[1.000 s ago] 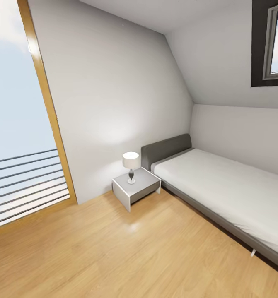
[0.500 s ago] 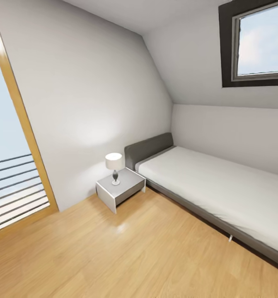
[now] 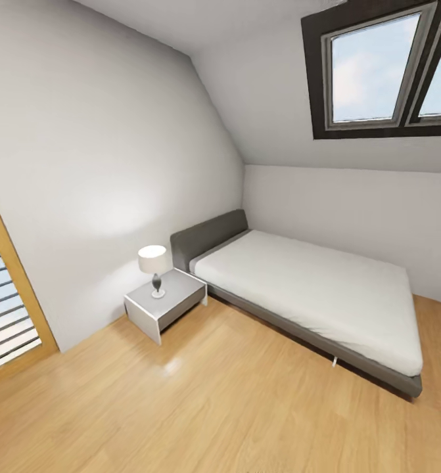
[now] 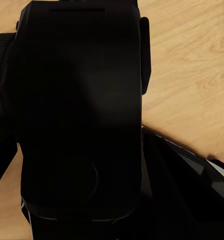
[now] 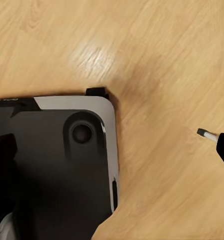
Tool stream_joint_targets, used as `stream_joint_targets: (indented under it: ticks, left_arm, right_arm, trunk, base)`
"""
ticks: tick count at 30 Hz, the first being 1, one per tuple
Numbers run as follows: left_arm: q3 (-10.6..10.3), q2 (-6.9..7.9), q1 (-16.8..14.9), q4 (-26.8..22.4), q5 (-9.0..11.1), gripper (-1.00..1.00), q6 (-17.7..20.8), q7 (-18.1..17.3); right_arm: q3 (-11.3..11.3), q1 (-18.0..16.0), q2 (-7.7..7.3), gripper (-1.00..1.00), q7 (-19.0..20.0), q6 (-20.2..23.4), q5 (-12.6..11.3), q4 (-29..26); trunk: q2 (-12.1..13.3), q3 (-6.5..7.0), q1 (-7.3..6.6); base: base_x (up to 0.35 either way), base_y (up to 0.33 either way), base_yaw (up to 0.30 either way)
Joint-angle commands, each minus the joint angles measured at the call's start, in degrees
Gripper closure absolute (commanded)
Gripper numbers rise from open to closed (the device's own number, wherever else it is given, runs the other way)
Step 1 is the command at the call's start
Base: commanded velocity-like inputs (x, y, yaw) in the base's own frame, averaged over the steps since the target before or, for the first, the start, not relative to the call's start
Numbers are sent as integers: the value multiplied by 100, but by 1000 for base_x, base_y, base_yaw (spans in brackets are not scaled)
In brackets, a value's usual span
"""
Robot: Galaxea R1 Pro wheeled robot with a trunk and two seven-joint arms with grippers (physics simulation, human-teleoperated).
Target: Attach the digital camera to the camera tripod in the bedroom.
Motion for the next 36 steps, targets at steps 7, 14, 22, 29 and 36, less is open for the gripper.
stream_joint_targets:
  ticks: [7, 14, 22, 29, 36]
  left_arm:
    - [-47, 4, 1, 0, 48, 100, 1, -11]
    - [-49, 4, 1, -6, 42, 100, 1, -12]
    - [-55, -1, 1, -6, 41, 100, 1, -12]
    - [-63, -11, 1, -14, 17, 100, 1, -12]
    - [-66, -13, 1, -14, -2, 100, 1, -12]
  right_arm:
    - [-49, -10, -2, -100, -11, -112, 58, 16]
    - [-49, -11, -2, -100, -16, -135, 58, 16]
    - [-49, -10, -9, -100, -16, -149, 58, 16]
    - [-49, -6, -10, -100, -15, -150, 58, 16]
    - [-49, -5, -3, -100, -11, -147, 61, 16]
  trunk:
    - [-4, -2, 2]
    - [-4, -2, 2]
    - [-4, -2, 2]
    - [-4, -2, 2]
    - [-4, -2, 2]
  base:
    - [0, 0, -289]
    - [0, 0, -289]
    - [0, 0, -289]
    - [0, 0, -289]
    - [1, 0, -289]
